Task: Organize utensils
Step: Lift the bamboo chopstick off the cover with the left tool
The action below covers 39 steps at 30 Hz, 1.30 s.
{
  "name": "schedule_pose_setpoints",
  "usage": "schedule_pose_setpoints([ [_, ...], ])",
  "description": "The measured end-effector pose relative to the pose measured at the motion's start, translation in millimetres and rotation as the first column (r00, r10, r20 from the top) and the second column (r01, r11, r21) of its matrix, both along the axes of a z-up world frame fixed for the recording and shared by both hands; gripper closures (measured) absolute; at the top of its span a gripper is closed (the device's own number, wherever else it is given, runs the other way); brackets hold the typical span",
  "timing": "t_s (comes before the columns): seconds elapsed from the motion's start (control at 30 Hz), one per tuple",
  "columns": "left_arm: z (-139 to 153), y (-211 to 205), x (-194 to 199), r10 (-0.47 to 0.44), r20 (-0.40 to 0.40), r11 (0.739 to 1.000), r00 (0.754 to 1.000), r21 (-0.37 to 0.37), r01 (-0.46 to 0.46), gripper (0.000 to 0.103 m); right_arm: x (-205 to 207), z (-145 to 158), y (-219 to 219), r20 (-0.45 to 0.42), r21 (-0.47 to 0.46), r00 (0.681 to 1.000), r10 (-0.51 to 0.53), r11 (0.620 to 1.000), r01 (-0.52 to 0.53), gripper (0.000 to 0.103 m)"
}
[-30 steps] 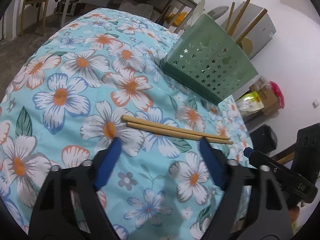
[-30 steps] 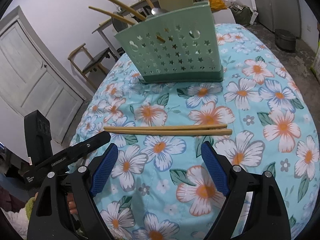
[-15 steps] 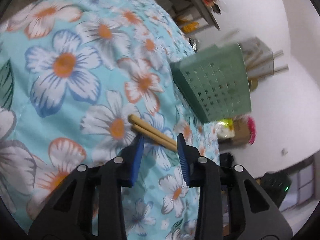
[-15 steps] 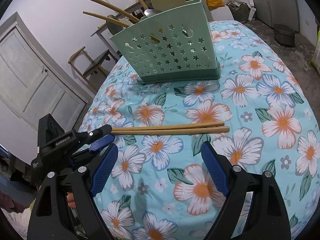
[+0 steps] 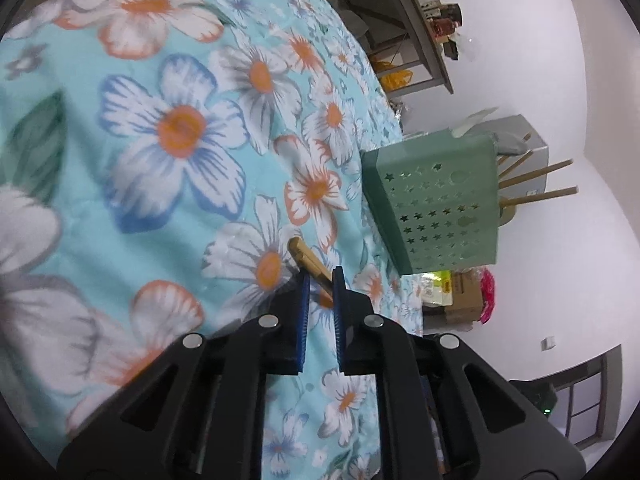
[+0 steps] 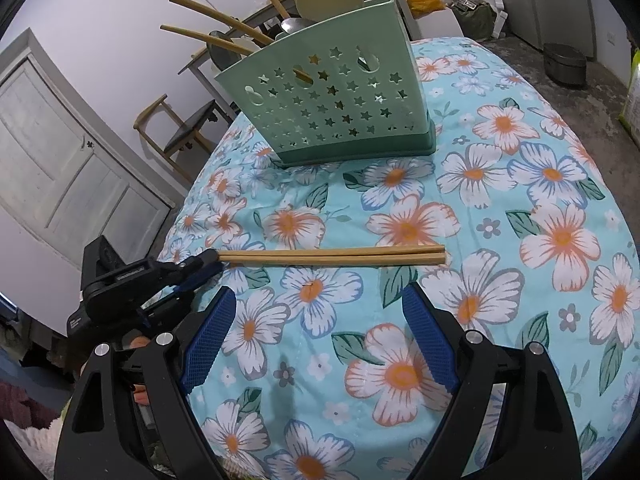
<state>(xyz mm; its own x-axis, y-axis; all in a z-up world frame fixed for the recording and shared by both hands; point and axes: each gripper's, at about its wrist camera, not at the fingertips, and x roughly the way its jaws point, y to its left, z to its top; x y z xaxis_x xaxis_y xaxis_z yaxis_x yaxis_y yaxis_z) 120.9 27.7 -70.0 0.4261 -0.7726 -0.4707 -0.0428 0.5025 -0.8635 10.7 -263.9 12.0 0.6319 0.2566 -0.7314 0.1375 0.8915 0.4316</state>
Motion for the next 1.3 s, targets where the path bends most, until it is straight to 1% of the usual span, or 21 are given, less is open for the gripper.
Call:
schedule_pose_setpoints([
  [0.07, 4, 15, -5, 0.031, 0.009, 0.999, 0.999, -0.012, -0.031, 0.094, -1, 1, -1, 0.003, -0.006, 1.0, -0.003, 1.0, 0.003, 0.02],
  [0.17, 7, 43, -6, 0.107, 0.004, 0.994, 0.994, -0.031, -0.107, 0.095, 0, -1, -3, -0.004, 0.001, 1.0, -0.007, 1.0, 0.007, 0.02],
  [0.23, 3, 54, -3, 0.129, -0.038, 0.99, 0.991, -0.048, -0.131, 0.094, 3, -4, -2, -0.011, 0.013, 1.0, -0.003, 1.0, 0.003, 0.02],
  [0.27, 0, 58, -1, 0.134, -0.064, 0.988, 0.989, -0.064, -0.138, 0.092, 4, -5, -1, -0.014, 0.017, 1.0, 0.0, 1.0, 0.0, 0.02],
  [0.3, -5, 60, -1, 0.14, -0.094, 0.985, 0.986, -0.09, -0.148, 0.086, 5, -5, 1, -0.013, 0.022, 1.0, 0.006, 1.0, -0.006, 0.02],
  [0.37, -9, 63, -1, 0.143, -0.121, 0.98, 0.982, -0.12, -0.158, 0.081, 6, -3, 4, -0.008, 0.015, 1.0, 0.016, 1.0, -0.016, 0.02],
  [0.43, -9, 62, -1, 0.141, -0.129, 0.979, 0.981, -0.13, -0.158, 0.077, 6, -2, 7, -0.005, 0.006, 1.0, 0.024, 1.0, -0.024, 0.02],
  [0.5, -7, 59, 1, 0.138, -0.133, 0.979, 0.981, -0.132, -0.156, 0.068, 6, -2, 7, -0.008, 0.007, 1.0, 0.024, 1.0, -0.024, 0.02],
  [0.57, -6, 55, 3, 0.14, -0.143, 0.979, 0.98, -0.126, -0.158, 0.065, 7, -4, 5, -0.013, 0.011, 1.0, 0.019, 1.0, -0.019, 0.02],
  [0.63, -9, 51, 6, 0.145, -0.167, 0.978, 0.975, -0.123, -0.166, 0.065, 7, -5, 3, -0.017, 0.018, 1.0, 0.014, 1.0, -0.013, 0.02],
  [0.7, -11, 45, 10, 0.144, -0.179, 0.976, 0.973, -0.136, -0.169, 0.065, 7, -5, 3, -0.017, 0.02, 1.0, 0.011, 1.0, -0.011, 0.02],
  [0.8, -13, 41, 14, 0.147, -0.202, 0.972, 0.968, -0.152, -0.179, 0.065, 8, -6, 2, -0.017, 0.021, 1.0, 0.01, 1.0, -0.01, 0.02],
  [0.93, -10, 29, 17, 0.154, -0.195, 0.977, 0.969, -0.115, -0.179, 0.066, 8, -6, 2, -0.02, 0.026, 1.0, 0.009, 1.0, -0.009, 0.02],
  [1.03, -14, 25, 19, 0.157, -0.208, 0.976, 0.965, -0.117, -0.184, 0.076, 8, -6, 2, -0.019, 0.024, 1.0, 0.008, 1.0, -0.007, 0.02],
  [1.1, -22, 23, 20, 0.156, -0.232, 0.972, 0.96, -0.136, -0.191, 0.09, 8, -7, 1, -0.02, 0.024, 1.0, 0.004, 1.0, -0.003, 0.02],
  [1.13, -25, 24, 20, 0.159, -0.24, 0.971, 0.958, -0.138, -0.196, 0.094, 8, -7, 0, -0.02, 0.023, 1.0, 0.001, 1.0, 0.0, 0.02],
  [1.2, -28, 24, 19, 0.162, -0.236, 0.967, 0.958, -0.153, -0.202, 0.094, 7, -7, -2, -0.02, 0.022, 1.0, -0.004, 1.0, 0.005, 0.02],
  [1.3, -27, 22, 20, 0.16, -0.226, 0.969, 0.961, -0.148, -0.196, 0.094, 8, -11, -5, -0.03, 0.027, 0.999, -0.013, 1.0, 0.014, 0.02],
])
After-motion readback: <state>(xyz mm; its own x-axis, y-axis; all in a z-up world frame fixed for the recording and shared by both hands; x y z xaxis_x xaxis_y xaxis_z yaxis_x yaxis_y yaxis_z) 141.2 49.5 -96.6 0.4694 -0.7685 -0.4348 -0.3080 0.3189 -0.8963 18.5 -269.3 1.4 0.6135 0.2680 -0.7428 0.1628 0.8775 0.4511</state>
